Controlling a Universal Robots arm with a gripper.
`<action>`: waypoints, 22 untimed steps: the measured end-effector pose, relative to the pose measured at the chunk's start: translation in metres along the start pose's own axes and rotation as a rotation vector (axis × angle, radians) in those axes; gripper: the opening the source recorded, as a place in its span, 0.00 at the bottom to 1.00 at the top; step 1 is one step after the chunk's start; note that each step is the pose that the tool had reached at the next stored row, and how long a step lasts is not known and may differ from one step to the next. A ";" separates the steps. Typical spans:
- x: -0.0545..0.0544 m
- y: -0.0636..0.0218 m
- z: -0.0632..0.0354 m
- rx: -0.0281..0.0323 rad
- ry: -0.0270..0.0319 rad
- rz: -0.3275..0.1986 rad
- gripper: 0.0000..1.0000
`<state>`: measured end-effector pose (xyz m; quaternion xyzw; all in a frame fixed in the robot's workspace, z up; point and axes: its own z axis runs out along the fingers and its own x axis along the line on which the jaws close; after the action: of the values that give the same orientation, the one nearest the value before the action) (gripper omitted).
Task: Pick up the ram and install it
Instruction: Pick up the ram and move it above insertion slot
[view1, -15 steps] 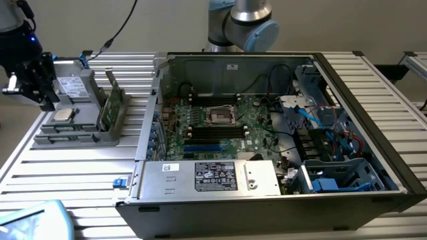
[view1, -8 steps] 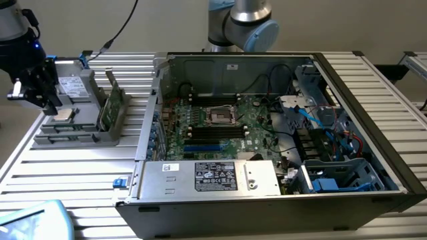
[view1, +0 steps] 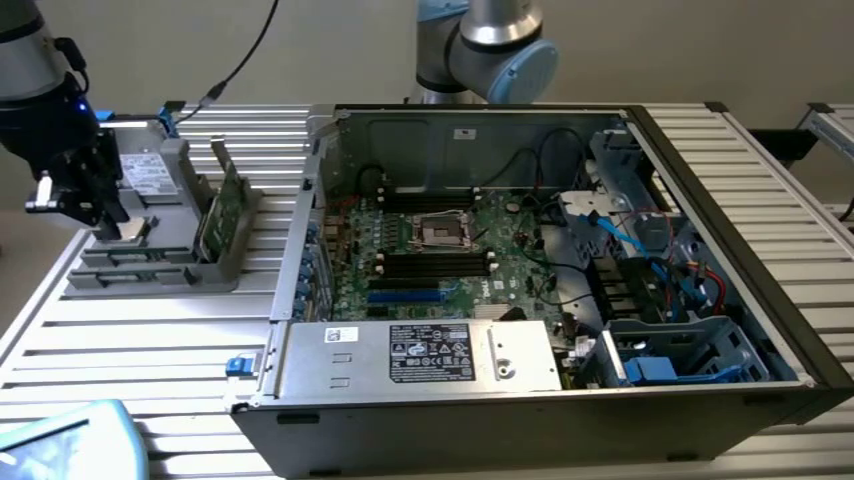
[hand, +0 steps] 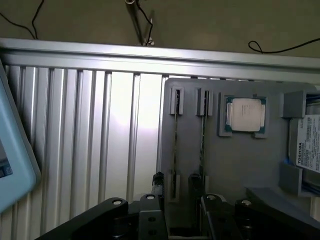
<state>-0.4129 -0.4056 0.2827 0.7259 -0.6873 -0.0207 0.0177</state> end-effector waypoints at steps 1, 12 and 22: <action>0.000 0.0000 0.0018 -0.0001 0.0001 -0.001 0.33; 0.001 -0.0011 0.0218 0.0000 0.0007 -0.014 0.33; 0.002 -0.0021 0.0399 -0.0001 0.0005 -0.015 0.33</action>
<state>-0.4129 -0.4072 0.2427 0.7311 -0.6817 -0.0207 0.0178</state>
